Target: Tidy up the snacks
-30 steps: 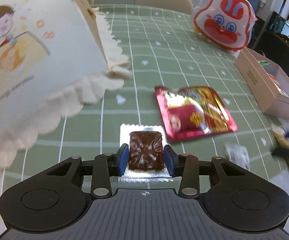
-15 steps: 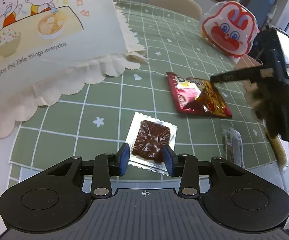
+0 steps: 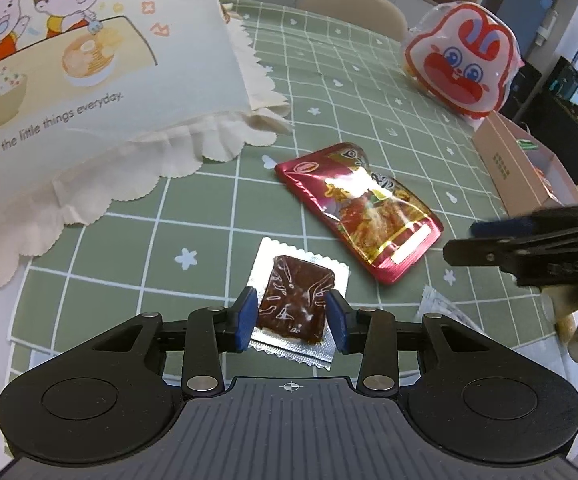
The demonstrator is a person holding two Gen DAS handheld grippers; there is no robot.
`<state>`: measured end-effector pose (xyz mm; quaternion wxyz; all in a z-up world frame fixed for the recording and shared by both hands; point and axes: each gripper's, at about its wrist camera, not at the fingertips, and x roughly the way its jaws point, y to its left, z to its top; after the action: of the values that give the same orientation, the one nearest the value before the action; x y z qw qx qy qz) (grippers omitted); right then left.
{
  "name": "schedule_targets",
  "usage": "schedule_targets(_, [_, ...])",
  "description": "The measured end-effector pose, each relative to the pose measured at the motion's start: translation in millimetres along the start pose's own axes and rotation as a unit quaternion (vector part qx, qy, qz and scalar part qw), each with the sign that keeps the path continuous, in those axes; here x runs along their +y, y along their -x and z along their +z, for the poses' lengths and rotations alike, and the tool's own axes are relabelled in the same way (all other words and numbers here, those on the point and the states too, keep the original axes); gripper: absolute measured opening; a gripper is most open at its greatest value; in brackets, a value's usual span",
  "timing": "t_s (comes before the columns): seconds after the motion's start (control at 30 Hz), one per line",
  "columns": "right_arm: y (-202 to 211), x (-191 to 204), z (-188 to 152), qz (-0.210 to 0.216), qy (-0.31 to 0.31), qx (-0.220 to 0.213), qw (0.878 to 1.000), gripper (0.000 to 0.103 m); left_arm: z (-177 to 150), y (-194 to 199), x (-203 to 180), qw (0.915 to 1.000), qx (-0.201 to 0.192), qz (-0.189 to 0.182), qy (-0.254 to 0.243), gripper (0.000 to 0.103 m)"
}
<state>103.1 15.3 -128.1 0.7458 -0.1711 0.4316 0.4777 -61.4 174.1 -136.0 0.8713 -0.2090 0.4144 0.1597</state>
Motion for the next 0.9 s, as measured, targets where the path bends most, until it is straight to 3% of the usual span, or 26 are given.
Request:
schedule_targets(0.1, [8.2,27.6,6.4,-0.019,0.057,-0.053,0.997,0.075,-0.8,0.5,-1.5,1.0000,0.002,0.001,-0.008,0.043])
schedule_targets(0.27, [-24.2,49.8,25.8,-0.049,0.107,-0.056,0.991,0.076,-4.6,3.5,-1.4,0.9998,0.007,-0.004,-0.019,0.043])
schedule_targets(0.4, [-51.3,35.3,40.1,-0.051,0.042,-0.033,0.997,0.076,-7.3,6.4,0.1,0.9997,0.010,-0.010,-0.019,0.042])
schedule_targets(0.53, [-60.5,11.6,40.7,-0.002,-0.042,-0.013,0.999,0.076,-7.8,7.4,1.9,0.9997,0.009,-0.015,-0.015,0.042])
schedule_targets(0.7, [-40.0,7.7,36.0,0.053,-0.060,0.000,0.997,0.019,-4.5,5.3,-0.7,0.9997,0.010,-0.013,-0.017,0.044])
schedule_targets(0.9, [5.7,-7.3,18.5,0.068,-0.112,-0.015,0.991,0.012,1.1,-1.7,-12.9,0.9990,0.019,-0.032,-0.025,0.047])
